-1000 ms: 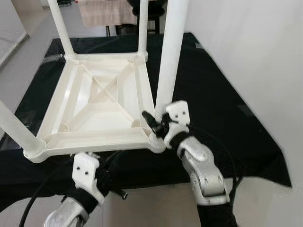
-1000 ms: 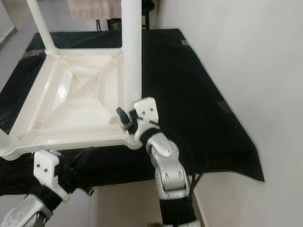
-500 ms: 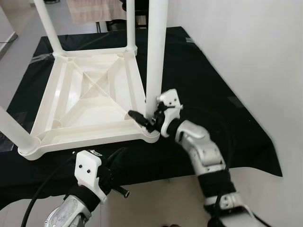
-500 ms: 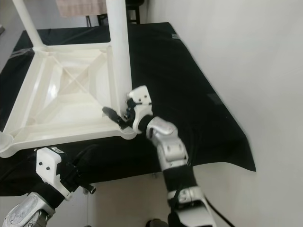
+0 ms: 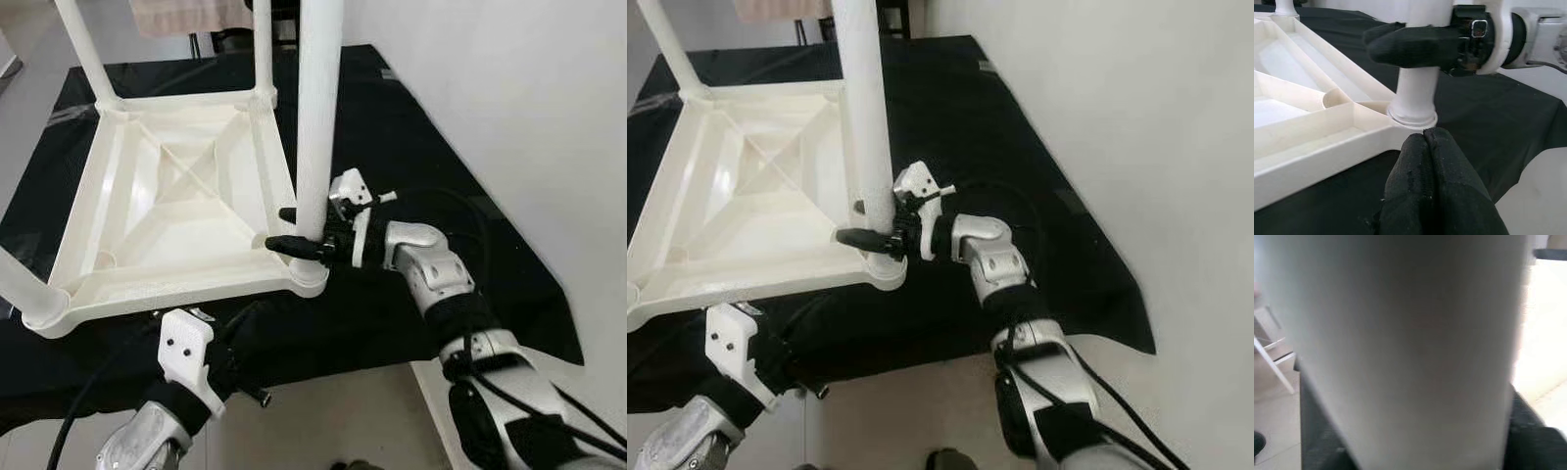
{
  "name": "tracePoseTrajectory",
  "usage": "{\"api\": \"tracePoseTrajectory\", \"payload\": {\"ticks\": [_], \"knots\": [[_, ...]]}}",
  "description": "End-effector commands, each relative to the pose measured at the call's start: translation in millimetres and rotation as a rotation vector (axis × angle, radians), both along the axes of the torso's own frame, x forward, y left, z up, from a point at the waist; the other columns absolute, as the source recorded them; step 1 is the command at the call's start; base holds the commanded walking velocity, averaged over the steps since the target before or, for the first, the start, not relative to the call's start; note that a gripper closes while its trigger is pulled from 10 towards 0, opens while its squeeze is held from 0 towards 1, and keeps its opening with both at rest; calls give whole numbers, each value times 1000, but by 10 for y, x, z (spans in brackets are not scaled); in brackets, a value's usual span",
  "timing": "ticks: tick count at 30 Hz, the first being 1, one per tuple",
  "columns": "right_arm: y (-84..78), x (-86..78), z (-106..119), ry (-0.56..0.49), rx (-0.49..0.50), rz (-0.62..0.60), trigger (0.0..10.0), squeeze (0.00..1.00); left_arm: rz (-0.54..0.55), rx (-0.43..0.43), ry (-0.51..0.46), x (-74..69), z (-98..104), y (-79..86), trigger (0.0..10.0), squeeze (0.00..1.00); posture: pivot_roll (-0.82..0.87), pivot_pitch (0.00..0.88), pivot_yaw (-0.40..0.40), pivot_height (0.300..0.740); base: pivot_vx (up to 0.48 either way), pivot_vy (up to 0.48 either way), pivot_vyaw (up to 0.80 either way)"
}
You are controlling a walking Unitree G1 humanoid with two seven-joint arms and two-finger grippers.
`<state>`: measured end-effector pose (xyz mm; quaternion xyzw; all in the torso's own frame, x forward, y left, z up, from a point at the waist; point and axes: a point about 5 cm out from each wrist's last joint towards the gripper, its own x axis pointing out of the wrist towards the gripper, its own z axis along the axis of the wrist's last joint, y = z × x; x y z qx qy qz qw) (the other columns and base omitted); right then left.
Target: Building children table
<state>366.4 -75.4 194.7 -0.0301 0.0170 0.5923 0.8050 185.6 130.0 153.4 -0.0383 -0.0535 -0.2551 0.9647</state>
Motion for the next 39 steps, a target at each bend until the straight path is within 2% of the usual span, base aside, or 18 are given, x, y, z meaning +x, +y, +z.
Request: {"api": "tracePoseTrajectory", "payload": {"ticks": [1,9,12,13,14,15,16,17,19,22,25,30,31,32,33,35,38,39], "knots": [[11,16,43,11,39,24,0,0,5,6,22,-22,-61,-6,10000,0,102,112,-75,740,0,0,0],[-95,-26,-10,-12,38,48,0,0,5,1,21,-29,-62,-19,10000,0,80,113,-75,740,0,0,0],[-137,-82,-65,-31,23,-8,0,0,4,-1,20,-41,-51,-18,10000,0,65,126,-73,740,0,0,0],[-127,-117,-106,-29,18,-57,0,0,4,-2,20,-47,-45,-16,10000,0,62,131,-74,740,0,0,0],[-59,-176,-213,-18,-1,-195,0,0,4,-2,19,-53,-36,-11,10000,0,58,141,-74,740,0,0,0],[-59,-176,-213,-18,-1,-195,0,0,4,-2,19,-53,-36,-11,10000,0,58,141,-74,740,0,0,0],[29,-301,-447,48,-10,-616,0,0,4,-3,17,-59,-21,4,10000,0,52,154,-67,740,0,0,0],[29,-301,-447,48,-10,-616,0,0,4,-3,17,-59,-21,4,10000,0,52,154,-67,740,0,0,0],[201,-598,-581,64,-2,-721,0,0,4,-3,16,-52,-7,23,10000,0,51,170,-52,740,0,0,0],[301,-658,-561,29,3,-667,0,0,4,-1,17,-46,-8,32,10000,0,43,158,-42,740,0,0,0],[281,-506,-535,-13,-11,-652,0,0,2,-1,19,-31,-16,35,10000,0,58,152,-55,740,0,0,0],[335,-517,-541,-7,-17,-631,0,0,5,1,19,-22,-18,36,10000,0,63,150,-59,740,0,0,0],[363,-535,-503,-18,-22,-647,10000,0,7,1,17,-18,-18,36,10000,0,64,149,-61,740,0,0,0],[363,-535,-503,-18,-22,-647,10000,0,7,1,17,-18,-18,36,10000,0,64,149,-61,740,0,0,0],[399,-553,-440,-8,9,-607,10000,1000,8,1,17,-13,-21,33,10000,0,64,144,-60,740,0,0,0],[419,-566,-365,1,46,-571,10000,1000,7,0,17,-9,-23,29,10000,0,63,141,-60,740,0,0,0],[398,-551,-125,-41,157,-367,10000,1000,4,-1,19,4,-33,14,10000,0,68,131,-68,740,0,0,0],[398,-551,-125,-41,157,-367,10000,1000,4,-1,19,4,-33,14,10000,0,68,131,-68,740,0,0,0]]}}
